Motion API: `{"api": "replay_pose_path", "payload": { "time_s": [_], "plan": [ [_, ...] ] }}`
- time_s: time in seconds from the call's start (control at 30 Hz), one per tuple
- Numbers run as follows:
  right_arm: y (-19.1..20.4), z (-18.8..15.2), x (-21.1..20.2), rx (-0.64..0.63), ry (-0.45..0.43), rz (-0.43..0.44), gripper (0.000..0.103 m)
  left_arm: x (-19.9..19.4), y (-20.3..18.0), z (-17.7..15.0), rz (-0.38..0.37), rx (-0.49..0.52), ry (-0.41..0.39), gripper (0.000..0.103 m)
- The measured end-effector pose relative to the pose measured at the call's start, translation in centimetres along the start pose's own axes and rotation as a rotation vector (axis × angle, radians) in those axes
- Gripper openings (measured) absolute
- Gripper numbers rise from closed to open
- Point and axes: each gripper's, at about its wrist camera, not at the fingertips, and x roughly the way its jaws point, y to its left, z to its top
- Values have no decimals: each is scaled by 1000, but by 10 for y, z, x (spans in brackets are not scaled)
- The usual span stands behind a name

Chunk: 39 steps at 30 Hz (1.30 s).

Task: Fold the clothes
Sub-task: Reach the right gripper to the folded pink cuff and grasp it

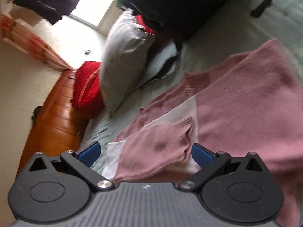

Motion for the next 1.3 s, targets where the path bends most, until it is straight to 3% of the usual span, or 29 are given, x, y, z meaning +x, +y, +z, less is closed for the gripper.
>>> {"api": "replay_pose_path", "payload": {
  "time_s": [0.37, 0.5, 0.63, 0.77, 0.97, 1.03, 1.13, 1.2, 1.3],
  "plan": [
    [4, 0, 47, 21, 96, -69, 103, 0, -4, -15, 43, -6, -17, 102],
    [1, 3, 53, 78, 69, 32, 103, -6, -5, -17, 18, -4, -47, 102],
    [-14, -2, 56, 93, 56, 73, 103, -8, 1, -19, 13, -22, -50, 102],
    [-4, 2, 52, 76, 58, 131, 103, -6, 8, -22, 5, -49, -48, 102],
    [-15, 4, 73, 79, 79, 64, 97, -6, 8, -25, 9, -53, -43, 102],
    [-19, 4, 69, 83, 63, 81, 90, -6, 11, -27, 10, -62, -39, 102],
    [-34, 2, 62, 100, 45, 78, 64, -5, 15, -29, 24, -85, -28, 102],
    [-48, 0, 59, 141, 30, 89, 36, -6, 17, -30, 18, -96, -27, 102],
    [-57, -2, 61, 145, 19, 62, 12, -6, 19, -31, 19, -104, -23, 102]
  ]
}}
